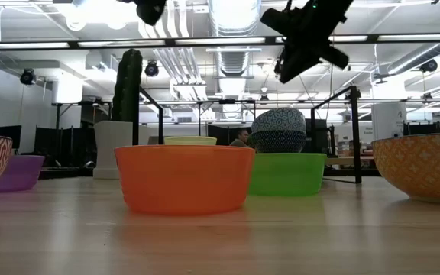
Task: Place and stack bowls onto a shelf
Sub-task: Adjust the orange pattern bowl
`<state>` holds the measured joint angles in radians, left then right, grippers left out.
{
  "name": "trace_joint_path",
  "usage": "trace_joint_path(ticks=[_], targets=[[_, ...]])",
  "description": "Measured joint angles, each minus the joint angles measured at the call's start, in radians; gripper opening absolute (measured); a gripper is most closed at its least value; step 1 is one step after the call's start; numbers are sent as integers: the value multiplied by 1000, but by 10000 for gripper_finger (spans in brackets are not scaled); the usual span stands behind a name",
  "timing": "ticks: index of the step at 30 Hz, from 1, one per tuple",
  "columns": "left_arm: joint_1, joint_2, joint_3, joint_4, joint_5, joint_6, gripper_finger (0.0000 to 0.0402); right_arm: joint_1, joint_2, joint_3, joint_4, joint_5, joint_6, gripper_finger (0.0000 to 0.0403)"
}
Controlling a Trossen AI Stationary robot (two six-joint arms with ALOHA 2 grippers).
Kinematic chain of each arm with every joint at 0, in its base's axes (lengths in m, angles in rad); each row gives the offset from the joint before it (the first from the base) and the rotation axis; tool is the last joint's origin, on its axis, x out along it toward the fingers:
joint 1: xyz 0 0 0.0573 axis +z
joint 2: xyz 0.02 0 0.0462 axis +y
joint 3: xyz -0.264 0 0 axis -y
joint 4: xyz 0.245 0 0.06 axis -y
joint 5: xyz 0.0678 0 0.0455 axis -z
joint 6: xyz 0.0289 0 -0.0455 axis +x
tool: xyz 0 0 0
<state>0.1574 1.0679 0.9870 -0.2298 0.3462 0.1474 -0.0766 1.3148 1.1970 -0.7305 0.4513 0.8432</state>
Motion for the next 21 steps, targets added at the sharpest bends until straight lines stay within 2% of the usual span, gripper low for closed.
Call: trace_joint_path(ticks=[4, 7, 12, 17, 21], targets=[[0, -87, -90, 12, -24, -2, 81, -41, 70, 139, -236, -17, 50, 8], [0, -138, -140, 40, -26, -11, 81, -74, 131, 218, -337, -33, 57, 8], [0, -210, -147, 68, -26, -27, 81, -100, 212, 282, -363, -94, 24, 8], [0, -258, -148, -21, -26, -26, 81, -110, 257, 294, -366, -93, 20, 8], [0, -272, -156, -23, -26, -32, 81, -114, 272, 293, -365, -91, 21, 8]])
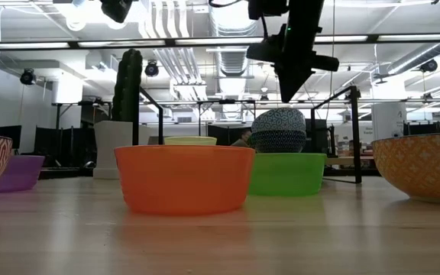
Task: Place and stack bowls onto a shelf
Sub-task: Adjust the orange pattern bowl
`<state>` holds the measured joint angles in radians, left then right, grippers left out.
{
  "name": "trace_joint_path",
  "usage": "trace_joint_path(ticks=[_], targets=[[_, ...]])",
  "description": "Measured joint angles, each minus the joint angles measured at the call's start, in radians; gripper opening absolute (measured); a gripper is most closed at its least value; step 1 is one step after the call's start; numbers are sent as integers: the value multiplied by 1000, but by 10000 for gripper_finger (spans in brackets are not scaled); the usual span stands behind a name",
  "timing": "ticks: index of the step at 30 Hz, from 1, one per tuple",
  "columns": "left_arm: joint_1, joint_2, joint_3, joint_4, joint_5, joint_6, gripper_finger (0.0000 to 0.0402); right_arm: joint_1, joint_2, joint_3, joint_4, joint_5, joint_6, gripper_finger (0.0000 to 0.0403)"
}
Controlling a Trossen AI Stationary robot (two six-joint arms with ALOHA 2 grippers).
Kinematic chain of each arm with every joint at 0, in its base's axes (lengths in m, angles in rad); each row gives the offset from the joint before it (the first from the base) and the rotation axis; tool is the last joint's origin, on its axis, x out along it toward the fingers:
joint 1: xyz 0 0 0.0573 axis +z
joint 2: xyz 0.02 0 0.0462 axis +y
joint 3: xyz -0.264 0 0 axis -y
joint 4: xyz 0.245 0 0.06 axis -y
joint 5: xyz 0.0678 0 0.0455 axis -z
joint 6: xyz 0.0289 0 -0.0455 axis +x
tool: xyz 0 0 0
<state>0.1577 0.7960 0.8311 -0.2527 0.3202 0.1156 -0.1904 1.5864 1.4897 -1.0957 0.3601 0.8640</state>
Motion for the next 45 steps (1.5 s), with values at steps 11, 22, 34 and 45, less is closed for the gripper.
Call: trace_joint_path(ticks=[11, 22, 34, 45], targets=[[0, 0, -13, 6, 0, -2, 81, -3, 2, -4, 9, 6, 0, 8], [0, 2, -13, 6, 0, -2, 81, -4, 2, -31, 34, 33, 0, 8], [0, 3, -13, 6, 0, -1, 81, -4, 2, -37, 40, 33, 0, 8], [0, 3, -13, 5, 0, -2, 81, -4, 2, -59, 73, 33, -1, 8]])
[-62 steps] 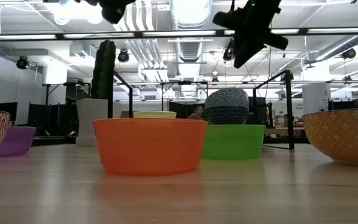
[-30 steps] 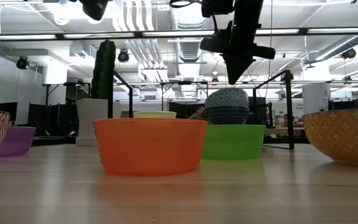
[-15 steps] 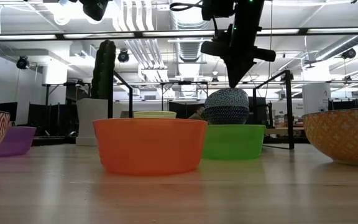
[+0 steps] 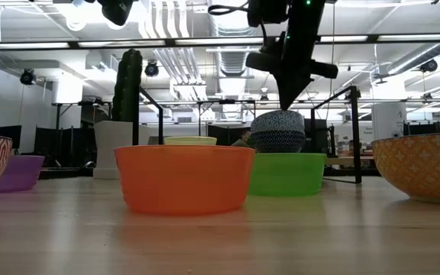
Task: Place and stack bowls onto a shelf
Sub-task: Adjust the orange pattern bowl
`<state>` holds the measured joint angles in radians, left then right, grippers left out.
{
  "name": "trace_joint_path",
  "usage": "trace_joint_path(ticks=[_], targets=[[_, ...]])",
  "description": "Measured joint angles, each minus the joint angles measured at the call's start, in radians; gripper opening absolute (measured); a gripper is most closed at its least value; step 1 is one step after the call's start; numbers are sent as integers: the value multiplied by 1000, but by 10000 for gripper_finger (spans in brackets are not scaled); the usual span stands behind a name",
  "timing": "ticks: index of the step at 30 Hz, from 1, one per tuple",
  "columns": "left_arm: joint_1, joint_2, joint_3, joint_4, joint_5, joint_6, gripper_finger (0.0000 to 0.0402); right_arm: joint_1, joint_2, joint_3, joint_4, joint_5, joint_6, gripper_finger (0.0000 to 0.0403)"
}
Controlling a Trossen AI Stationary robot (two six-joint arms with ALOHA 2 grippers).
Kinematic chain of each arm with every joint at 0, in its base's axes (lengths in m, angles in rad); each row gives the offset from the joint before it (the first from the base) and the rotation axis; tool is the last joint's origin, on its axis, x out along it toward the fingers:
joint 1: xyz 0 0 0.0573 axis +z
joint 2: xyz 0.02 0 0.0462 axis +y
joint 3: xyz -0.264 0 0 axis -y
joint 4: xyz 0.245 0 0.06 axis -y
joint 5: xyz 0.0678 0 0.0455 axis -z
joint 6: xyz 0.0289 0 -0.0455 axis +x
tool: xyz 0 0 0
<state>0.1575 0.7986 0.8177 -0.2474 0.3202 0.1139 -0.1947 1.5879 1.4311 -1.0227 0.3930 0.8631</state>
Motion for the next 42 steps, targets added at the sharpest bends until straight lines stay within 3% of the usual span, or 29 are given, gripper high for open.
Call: trace_joint_path(ticks=[42], targets=[[0, 0, -1, 0, 1, 0, 81, 0, 0, -67, 73, 0, 1, 9]])
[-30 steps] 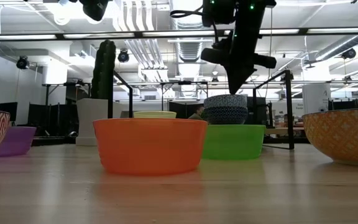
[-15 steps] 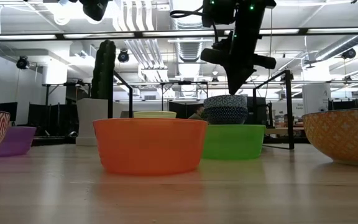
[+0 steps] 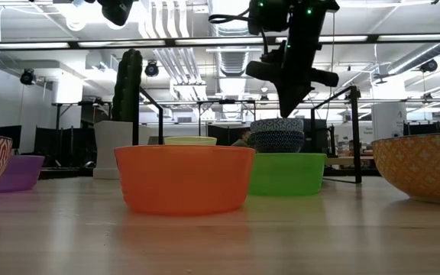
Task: Place and stack bowls onto a shelf
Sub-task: Adjust the orange pattern bowl, then stack the green bowl on the yellow bowl
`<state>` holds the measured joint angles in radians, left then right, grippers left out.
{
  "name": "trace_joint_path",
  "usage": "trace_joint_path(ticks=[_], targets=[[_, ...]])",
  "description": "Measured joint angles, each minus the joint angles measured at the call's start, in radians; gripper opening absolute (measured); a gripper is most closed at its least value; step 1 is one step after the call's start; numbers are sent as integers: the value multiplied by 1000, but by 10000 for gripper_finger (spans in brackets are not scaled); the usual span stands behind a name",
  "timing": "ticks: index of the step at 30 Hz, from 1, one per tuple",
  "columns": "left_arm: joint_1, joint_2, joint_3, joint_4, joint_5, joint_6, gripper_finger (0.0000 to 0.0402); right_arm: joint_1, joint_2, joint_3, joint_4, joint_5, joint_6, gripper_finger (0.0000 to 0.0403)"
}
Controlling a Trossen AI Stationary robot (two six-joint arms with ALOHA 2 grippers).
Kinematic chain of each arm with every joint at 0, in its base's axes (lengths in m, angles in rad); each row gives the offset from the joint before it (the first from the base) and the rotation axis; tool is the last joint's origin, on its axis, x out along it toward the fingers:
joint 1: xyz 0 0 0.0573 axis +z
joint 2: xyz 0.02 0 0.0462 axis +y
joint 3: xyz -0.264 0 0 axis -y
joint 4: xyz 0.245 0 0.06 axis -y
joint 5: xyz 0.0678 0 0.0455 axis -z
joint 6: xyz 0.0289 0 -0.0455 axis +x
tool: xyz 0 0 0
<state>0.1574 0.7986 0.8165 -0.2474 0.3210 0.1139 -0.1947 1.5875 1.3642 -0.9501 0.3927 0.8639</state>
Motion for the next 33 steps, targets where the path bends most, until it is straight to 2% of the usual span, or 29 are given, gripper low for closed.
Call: trace_joint_path(ticks=[13, 21, 25, 29, 33], targets=[[0, 0, 0, -6, 0, -5, 81, 23, -42, 47, 6, -17, -46, 9], [0, 0, -2, -24, 0, -72, 81, 108, -66, 71, 6, -286, -41, 9], [0, 0, -2, -32, 0, -79, 81, 165, -31, 71, 1, -325, -20, 12], [0, 0, -6, -32, 0, -82, 81, 206, 5, 70, -24, -326, 34, 39], [0, 1, -12, -34, 1, -81, 81, 236, 46, 69, -43, -325, 65, 91]])
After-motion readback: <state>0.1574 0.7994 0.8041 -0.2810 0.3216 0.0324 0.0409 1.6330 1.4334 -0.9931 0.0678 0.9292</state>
